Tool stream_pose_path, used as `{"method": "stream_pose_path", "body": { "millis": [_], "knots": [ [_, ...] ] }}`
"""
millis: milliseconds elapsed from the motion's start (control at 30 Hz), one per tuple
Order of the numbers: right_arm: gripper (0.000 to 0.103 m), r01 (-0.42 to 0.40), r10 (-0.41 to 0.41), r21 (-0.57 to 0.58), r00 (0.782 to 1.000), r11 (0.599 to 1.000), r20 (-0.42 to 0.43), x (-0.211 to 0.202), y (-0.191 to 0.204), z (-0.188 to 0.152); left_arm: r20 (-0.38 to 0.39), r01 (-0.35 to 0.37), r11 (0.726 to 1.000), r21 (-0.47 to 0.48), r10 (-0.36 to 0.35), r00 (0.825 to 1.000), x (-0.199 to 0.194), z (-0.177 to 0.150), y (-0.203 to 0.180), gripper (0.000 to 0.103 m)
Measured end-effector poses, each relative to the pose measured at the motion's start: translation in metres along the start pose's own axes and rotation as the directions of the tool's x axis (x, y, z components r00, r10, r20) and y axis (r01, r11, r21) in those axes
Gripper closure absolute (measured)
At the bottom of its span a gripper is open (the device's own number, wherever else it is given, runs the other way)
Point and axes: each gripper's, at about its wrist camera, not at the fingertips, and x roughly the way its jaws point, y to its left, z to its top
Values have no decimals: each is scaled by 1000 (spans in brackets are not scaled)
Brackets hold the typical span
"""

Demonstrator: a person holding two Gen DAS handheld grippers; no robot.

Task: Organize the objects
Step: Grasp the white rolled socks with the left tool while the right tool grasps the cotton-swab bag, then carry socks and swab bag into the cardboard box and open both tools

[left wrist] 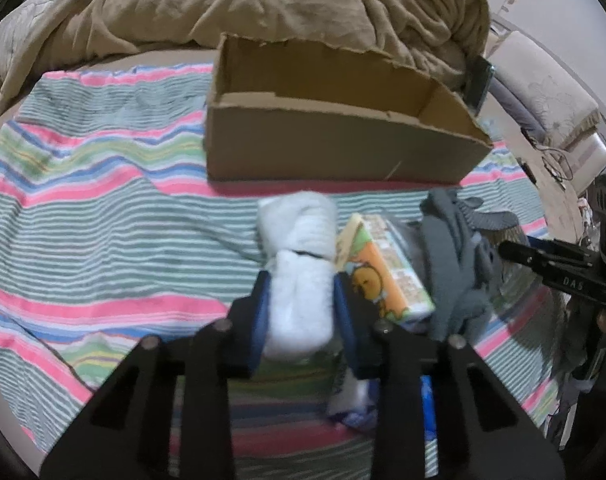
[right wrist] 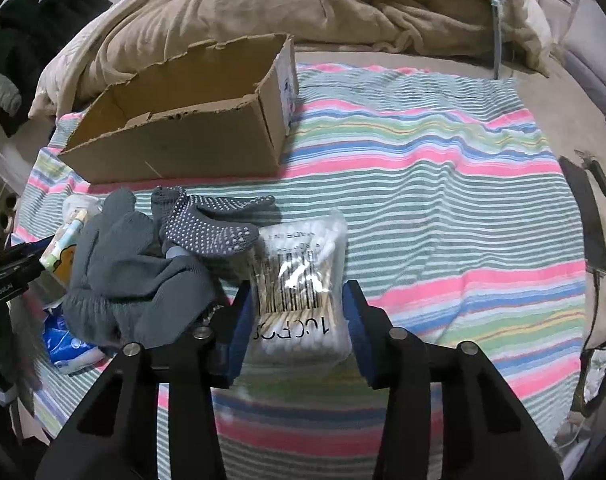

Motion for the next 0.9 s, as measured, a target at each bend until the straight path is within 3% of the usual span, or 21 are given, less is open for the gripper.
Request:
{"method": "stream_pose_path", "body": {
  "millis": [300, 600, 900],
  "knots": [
    [60, 29, -31, 18, 995, 999, 91, -38, -2, 7, 76, 28, 1000, -5, -27, 997, -29, 5, 5, 77],
    [60, -22, 24, -12, 979, 1000, 202, -74, 16, 32, 153, 42, 999, -4, -41, 987, -61, 18, 1, 77],
    [60, -63, 88, -105, 962, 992, 258, -76, 43, 73, 211, 56, 998, 19, -59, 976, -70, 49, -12, 77]
  ]
}}
